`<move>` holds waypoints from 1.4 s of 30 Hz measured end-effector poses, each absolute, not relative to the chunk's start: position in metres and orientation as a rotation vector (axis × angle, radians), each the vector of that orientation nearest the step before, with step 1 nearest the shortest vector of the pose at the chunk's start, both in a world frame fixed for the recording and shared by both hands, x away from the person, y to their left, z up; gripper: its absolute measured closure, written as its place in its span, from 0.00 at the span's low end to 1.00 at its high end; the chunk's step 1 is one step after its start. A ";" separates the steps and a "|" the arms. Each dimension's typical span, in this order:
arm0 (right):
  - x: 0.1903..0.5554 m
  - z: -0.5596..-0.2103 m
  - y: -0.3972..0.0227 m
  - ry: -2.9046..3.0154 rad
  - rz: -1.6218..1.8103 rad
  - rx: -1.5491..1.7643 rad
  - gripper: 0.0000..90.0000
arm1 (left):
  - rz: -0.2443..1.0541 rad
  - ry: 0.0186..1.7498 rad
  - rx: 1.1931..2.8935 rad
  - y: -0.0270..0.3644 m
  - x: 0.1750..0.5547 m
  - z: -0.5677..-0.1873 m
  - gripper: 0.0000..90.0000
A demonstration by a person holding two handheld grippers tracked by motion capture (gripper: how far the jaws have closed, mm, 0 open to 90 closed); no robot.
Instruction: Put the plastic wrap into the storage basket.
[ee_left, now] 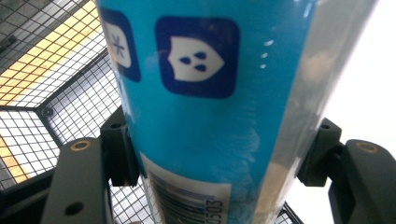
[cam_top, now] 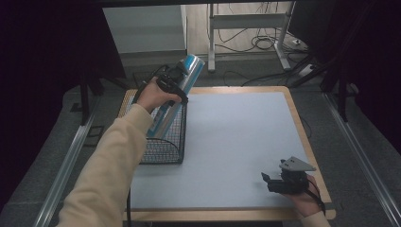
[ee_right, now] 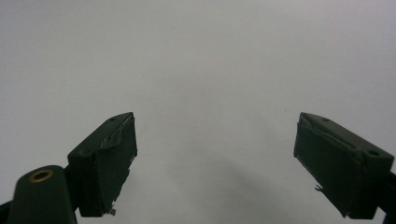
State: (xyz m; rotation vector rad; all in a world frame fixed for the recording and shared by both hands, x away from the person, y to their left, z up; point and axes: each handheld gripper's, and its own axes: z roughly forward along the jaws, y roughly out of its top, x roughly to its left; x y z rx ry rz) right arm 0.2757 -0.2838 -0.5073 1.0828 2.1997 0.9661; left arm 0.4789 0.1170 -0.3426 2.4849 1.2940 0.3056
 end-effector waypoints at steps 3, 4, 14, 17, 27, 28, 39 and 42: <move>0.276 -0.507 -0.284 2.197 0.965 1.085 0.15 | 0.305 1.301 2.483 0.119 0.480 -0.344 0.35; 0.276 -0.507 -0.284 2.195 0.963 1.083 0.15 | 0.302 1.303 2.482 0.121 0.480 -0.344 0.35; 0.276 -0.508 -0.284 2.201 0.959 1.086 0.15 | 0.314 1.356 2.467 0.132 0.487 -0.356 0.35; 0.276 -0.508 -0.284 2.200 0.959 1.083 0.15 | 0.318 1.364 2.467 0.134 0.489 -0.360 0.35; 0.277 -0.508 -0.285 2.200 0.958 1.087 0.15 | 0.310 1.383 2.492 0.134 0.501 -0.379 0.35; 0.277 -0.508 -0.285 2.200 0.958 1.087 0.15 | 0.308 1.385 2.487 0.133 0.502 -0.381 0.35; 0.277 -0.508 -0.285 2.195 0.959 1.087 0.15 | 0.301 1.410 2.499 0.130 0.515 -0.397 0.35; 0.277 -0.508 -0.285 2.195 0.956 1.084 0.15 | 0.294 1.422 2.513 0.131 0.519 -0.403 0.35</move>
